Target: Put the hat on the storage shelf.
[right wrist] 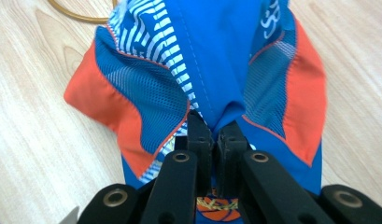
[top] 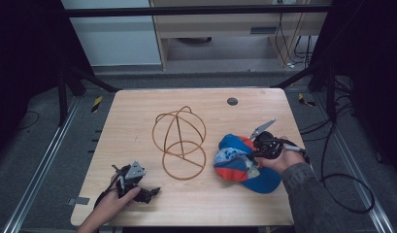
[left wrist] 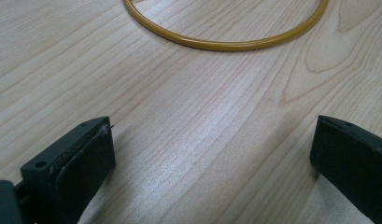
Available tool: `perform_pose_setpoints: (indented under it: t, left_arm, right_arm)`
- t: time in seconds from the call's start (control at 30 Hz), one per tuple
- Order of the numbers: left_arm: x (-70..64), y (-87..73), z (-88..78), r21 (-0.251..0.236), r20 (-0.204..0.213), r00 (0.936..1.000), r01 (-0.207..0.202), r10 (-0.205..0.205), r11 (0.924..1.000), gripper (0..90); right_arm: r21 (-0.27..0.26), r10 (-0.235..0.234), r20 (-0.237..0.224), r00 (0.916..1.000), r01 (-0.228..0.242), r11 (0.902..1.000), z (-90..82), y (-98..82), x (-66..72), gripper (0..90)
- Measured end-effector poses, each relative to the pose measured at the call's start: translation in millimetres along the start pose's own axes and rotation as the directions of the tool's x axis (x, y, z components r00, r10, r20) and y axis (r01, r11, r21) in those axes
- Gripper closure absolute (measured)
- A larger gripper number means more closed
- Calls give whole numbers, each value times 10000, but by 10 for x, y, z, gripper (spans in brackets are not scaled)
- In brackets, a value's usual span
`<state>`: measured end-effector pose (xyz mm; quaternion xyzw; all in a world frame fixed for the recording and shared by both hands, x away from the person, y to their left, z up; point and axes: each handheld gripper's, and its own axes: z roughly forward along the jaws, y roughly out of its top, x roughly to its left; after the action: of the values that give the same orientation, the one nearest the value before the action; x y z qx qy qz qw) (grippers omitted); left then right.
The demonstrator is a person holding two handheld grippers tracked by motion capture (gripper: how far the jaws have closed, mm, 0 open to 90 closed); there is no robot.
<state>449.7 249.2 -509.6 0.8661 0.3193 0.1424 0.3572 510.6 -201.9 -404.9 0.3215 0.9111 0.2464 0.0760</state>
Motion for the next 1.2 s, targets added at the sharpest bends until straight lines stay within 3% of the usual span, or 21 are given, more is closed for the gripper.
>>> perform_pose_setpoints:
  t: [0.23,0.43,0.47,0.63,0.9,1.0,1.2]
  left_arm:
    - [0,0,0,0,2,10000,2,-2,10000,0]
    - [-2,0,2,-28,-5,10000,29,-29,10000,0]
    - [-1,0,2,-32,0,10000,15,-15,10000,0]
    - [1,1,1,-26,-7,10000,-4,4,10000,0]
    - [1,2,-1,3,1,10000,-2,2,10000,0]
    - [1,2,-1,7,1,10000,-10,10,10000,0]
    - [1,2,-1,5,7,10000,4,-4,10000,0]
  right_arm:
    - [-713,122,52,9999,-118,9974,-339,119,5,872]
    - [-1488,102,120,9999,-83,9888,-660,296,44,871]
    - [-1709,-4,308,9995,57,9853,-807,397,66,871]
    - [-2010,-204,518,9985,304,9791,-1020,570,72,871]
    - [-2501,-806,1071,9910,1053,9625,-1460,1018,135,872]
    - [-2574,-923,1173,9888,1200,9588,-1543,1108,158,872]
    - [-2938,-1458,1092,9833,1721,9403,-1647,1481,310,872]
